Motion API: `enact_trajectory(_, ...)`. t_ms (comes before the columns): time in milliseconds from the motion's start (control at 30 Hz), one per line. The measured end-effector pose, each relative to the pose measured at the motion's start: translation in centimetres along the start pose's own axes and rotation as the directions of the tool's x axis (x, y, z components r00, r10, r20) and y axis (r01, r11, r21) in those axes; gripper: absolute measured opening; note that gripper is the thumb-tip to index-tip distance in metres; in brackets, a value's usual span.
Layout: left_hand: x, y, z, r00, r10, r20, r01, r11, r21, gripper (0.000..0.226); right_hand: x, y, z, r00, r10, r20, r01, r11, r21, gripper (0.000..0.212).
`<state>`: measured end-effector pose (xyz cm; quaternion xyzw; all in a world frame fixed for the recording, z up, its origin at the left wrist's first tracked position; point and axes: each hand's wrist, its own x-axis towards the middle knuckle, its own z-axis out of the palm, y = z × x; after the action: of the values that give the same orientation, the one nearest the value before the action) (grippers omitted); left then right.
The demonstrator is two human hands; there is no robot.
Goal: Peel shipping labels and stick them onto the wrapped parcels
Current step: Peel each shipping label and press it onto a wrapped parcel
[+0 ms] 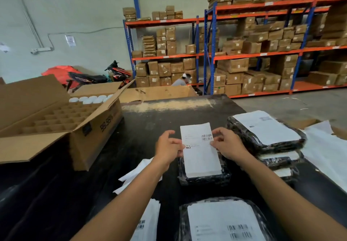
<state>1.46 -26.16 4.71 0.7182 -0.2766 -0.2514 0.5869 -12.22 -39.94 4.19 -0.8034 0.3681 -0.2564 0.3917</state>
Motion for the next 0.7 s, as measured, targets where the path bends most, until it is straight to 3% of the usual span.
enact_trajectory(700,2.2,-2.8,1.4,0.999,-0.034,-0.018,0.036,0.990,0.138,0.058,1.3,2.8,2.1,0.999,0.032,0.011,-0.031,0.998,-0.045,0.025)
